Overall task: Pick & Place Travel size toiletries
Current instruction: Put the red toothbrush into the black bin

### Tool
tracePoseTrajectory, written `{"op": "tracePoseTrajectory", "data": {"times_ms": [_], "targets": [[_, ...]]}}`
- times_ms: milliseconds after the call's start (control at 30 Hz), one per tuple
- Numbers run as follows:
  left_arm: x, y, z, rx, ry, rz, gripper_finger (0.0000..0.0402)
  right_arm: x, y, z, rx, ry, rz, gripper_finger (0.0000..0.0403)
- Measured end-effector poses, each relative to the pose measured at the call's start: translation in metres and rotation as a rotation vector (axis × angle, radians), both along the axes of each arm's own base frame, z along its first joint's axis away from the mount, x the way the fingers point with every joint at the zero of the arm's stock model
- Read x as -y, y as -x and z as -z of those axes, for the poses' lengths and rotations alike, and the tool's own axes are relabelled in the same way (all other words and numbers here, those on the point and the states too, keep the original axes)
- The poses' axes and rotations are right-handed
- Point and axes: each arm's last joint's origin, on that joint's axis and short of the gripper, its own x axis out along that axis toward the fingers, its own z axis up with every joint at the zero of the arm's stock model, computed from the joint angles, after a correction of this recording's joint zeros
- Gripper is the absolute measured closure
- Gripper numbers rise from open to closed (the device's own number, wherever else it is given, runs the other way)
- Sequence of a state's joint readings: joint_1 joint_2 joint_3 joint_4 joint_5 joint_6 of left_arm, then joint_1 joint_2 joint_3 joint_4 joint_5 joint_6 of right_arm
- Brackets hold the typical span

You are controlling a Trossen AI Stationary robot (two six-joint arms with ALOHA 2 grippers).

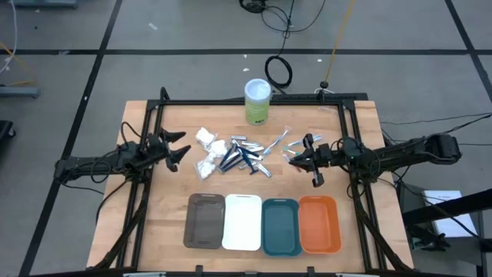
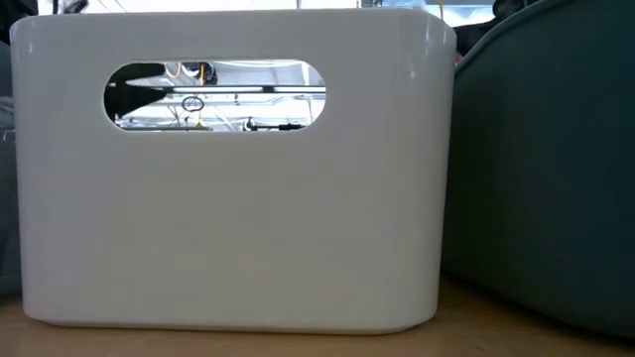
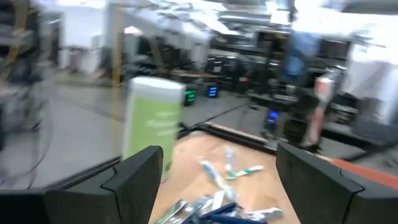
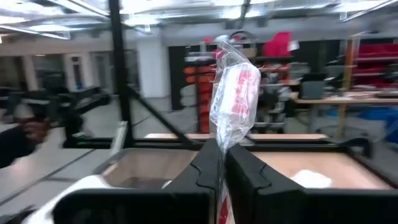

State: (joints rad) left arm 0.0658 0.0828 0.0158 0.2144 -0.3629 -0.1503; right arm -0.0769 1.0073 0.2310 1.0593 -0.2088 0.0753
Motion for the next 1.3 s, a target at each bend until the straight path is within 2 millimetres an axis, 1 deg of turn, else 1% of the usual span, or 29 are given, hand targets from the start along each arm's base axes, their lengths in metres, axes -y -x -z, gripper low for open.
{"op": "tracePoseTrajectory", "data": {"times_ms": [167, 300, 400, 533, 700, 767, 833, 900, 1033, 1133, 1200, 1300], "targets": [[-0.004, -0.004, 0.006, -0.038, 0.072, -0.119, 0.0096, 0.001, -0.007, 0.004, 0.032, 0.017, 0.005, 0.0399], [-0.004, -0.009, 0.010, -0.059, 0.137, -0.123, 0.0096, 0.001, -0.010, 0.004, 0.088, 0.039, 0.008, 0.0399], [-0.003, -0.015, 0.011, -0.039, 0.191, -0.043, 0.0096, 0.001, -0.014, 0.003, 0.124, 0.058, 0.012, 0.0399], [0.002, -0.026, 0.002, 0.042, 0.174, 0.130, 0.0096, 0.002, -0.027, 0.000, 0.120, 0.068, 0.015, 0.0399], [0.004, -0.046, -0.001, 0.040, 0.103, 0.156, 0.0096, 0.004, -0.048, -0.006, 0.125, 0.103, 0.018, 0.0399], [0.004, -0.060, -0.003, -0.004, 0.089, 0.158, 0.0096, 0.004, -0.056, -0.009, 0.134, 0.118, 0.023, 0.0399], [0.004, -0.077, -0.006, -0.052, 0.066, 0.160, 0.0096, 0.005, -0.065, -0.014, 0.148, 0.124, 0.024, 0.0399], [0.006, -0.100, -0.015, -0.086, 0.022, 0.166, 0.0096, 0.006, -0.073, -0.020, 0.168, 0.126, 0.024, 0.0399], [0.011, -0.148, -0.031, -0.153, -0.124, 0.197, 0.0096, 0.007, -0.089, -0.026, 0.187, 0.128, 0.025, 0.0399], [0.015, -0.184, -0.041, -0.159, -0.189, 0.251, 0.0096, 0.007, -0.097, -0.029, 0.197, 0.129, 0.025, 0.0399], [0.018, -0.204, -0.047, -0.146, -0.209, 0.294, 0.0096, 0.007, -0.099, -0.030, 0.199, 0.130, 0.012, 0.0399], [0.020, -0.228, -0.053, -0.127, -0.228, 0.342, 0.0096, 0.007, -0.101, -0.031, 0.204, 0.133, 0.003, 0.0399]]}}
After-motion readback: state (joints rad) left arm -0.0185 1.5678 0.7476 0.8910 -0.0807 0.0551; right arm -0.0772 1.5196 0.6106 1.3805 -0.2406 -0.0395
